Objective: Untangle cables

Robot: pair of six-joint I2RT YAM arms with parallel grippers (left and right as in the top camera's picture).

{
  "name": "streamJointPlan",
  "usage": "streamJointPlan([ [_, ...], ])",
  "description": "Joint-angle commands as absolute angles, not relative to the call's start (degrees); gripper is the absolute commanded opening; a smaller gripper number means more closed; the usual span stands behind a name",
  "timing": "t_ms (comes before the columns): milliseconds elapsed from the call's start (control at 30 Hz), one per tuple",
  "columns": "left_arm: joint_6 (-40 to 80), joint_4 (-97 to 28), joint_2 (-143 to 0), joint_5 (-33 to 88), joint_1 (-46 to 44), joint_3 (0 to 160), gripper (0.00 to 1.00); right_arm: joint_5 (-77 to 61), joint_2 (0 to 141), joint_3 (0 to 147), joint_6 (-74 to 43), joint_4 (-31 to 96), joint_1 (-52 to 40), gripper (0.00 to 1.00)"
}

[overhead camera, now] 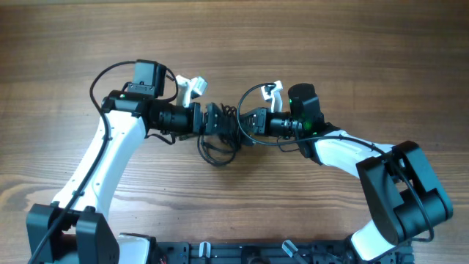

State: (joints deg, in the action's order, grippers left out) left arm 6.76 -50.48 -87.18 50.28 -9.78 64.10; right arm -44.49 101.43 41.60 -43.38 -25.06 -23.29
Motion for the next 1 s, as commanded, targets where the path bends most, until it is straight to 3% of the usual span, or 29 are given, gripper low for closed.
streamJointPlan([
  [0, 15.5, -49.8, -87.1, 45.8, -11.5, 64.9, 0.88, -42.8, 102.2, 41.9, -41.9, -25.1, -23.6, 0.04],
  [67, 18.6, -48.5, -87.1, 44.0, -12.2, 64.9, 0.45, -41.8, 102.2, 41.9, -41.9, -24.5, -23.6, 0.04],
  [200, 32.4, -48.4, -87.1, 35.0, -14.6, 64.8, 0.27, -41.8, 102.2, 41.9, -41.9, -24.3, -23.6, 0.04],
  [633, 54.4, -48.2, -87.2, 15.9, -26.3, 64.8, 0.28, -41.8, 102.2, 41.9, -40.6, -23.1, -23.6, 0.04],
  [900, 59.0, -48.2, -89.6, 15.9, -26.9, 64.8, 0.2, -41.8, 102.2, 41.9, -40.6, -23.0, -23.6, 0.04],
  [967, 60.0, -47.9, -91.0, 16.0, -26.9, 64.8, 0.14, -41.8, 102.2, 41.9, -40.6, -23.0, -23.6, 0.04],
])
